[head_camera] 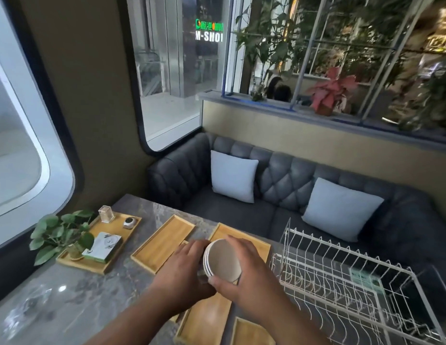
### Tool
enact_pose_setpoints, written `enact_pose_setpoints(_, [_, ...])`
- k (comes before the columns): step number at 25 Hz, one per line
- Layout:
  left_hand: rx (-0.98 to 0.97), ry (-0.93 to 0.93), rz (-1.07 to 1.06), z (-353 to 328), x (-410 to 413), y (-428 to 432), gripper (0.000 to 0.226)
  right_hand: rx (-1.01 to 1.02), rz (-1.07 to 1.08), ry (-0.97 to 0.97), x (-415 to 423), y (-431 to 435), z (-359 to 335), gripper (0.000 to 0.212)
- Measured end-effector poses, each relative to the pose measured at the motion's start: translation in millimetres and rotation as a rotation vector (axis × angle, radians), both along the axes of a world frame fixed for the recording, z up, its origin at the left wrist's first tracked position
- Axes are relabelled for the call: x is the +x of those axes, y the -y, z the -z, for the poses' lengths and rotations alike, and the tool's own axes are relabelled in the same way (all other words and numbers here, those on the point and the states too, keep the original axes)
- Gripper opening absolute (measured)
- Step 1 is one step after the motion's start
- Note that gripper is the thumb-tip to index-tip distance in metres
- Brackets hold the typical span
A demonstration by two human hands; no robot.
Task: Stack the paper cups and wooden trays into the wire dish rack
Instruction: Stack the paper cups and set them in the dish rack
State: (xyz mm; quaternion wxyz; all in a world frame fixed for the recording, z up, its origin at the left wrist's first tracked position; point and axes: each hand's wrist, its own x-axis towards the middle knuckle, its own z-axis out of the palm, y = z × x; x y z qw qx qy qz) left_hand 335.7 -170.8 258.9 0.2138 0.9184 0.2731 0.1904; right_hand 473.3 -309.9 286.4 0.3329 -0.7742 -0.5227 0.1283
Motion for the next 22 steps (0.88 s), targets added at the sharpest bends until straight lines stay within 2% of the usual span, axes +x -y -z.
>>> enact_pose_setpoints(8, [-0.175, -0.030, 0.077, 7, 8, -43, 0.073, -0.085, 0.172, -0.140, -10, -44, 6, 0.085])
enact_pose_setpoints(12, [-0.240, -0.107, 0.195, 16, 27, -60, 0.071, -0.144, 0.358, -0.198, 2, -43, 10, 0.097])
enact_pose_setpoints(18, [-0.124, -0.272, 0.346, 18, 69, -54, 0.047, -0.202, 0.643, -0.160, 38, 28, -8, 0.093])
enact_pose_setpoints(22, [-0.043, -0.377, 0.466, 16, 110, -27, 0.054, -0.206, 0.657, -0.156, 64, 81, -37, 0.095])
